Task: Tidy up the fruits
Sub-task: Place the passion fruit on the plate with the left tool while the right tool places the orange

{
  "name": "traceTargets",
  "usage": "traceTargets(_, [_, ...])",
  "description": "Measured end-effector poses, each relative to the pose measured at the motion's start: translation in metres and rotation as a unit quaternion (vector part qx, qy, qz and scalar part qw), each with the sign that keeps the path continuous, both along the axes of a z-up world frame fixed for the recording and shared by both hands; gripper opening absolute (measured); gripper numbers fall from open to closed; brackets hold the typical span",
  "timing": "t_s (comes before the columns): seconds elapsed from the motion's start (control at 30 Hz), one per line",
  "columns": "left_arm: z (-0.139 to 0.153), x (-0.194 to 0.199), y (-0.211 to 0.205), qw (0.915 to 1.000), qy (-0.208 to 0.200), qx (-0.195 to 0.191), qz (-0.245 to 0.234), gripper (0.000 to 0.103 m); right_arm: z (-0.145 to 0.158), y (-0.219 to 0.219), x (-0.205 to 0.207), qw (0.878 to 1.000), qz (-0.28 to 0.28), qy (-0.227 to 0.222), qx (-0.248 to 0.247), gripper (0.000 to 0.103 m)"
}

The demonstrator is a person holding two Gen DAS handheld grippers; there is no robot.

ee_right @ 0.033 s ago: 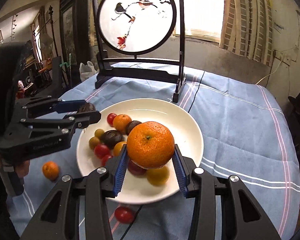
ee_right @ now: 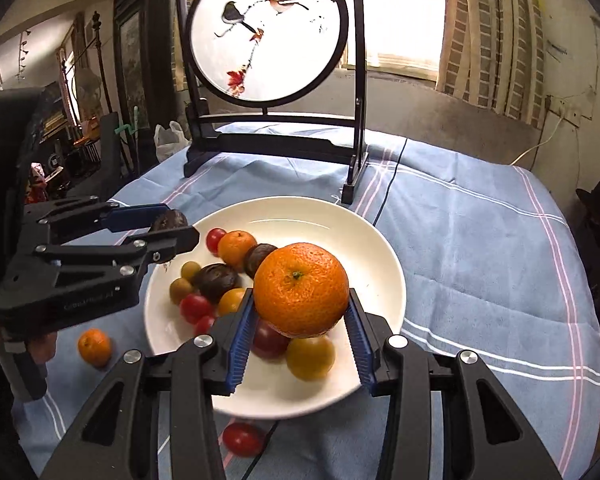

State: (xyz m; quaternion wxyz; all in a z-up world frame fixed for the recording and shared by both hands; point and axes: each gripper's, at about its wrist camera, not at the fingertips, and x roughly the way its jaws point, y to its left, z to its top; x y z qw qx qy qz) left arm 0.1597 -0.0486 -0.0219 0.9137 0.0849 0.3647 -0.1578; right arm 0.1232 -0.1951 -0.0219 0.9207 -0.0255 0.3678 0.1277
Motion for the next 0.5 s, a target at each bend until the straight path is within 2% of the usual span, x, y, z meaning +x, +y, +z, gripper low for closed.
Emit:
traceTargets(0.17, [-0.012,0.024,-0.005,0.9998,0.014,0.007,0.013,0.041,-0.016,-0.003,0.034,1.000,-0.012,0.018,-0.007,0.044])
traceTargets(0.43, [-0.020,0.062,-0.010,0.9987,0.037,0.010,0.033,0.041,-0.030,0.000,0.062,0.999,-0.021,0.036,-0.025,0.045])
traceTargets(0.47, [-0.023,0.066,-0.011,0.9985,0.043,0.010,0.033,0.042,-0.031,0.000,0.063,0.999,-0.025,0.030,-0.030,0.048])
traceTargets(0.5, [-0.025,0.068,-0.012,0.9983,0.042,0.013,0.038,0.048,-0.030,0.000,0.062,0.999,-0.028,0.020,-0.031,0.058])
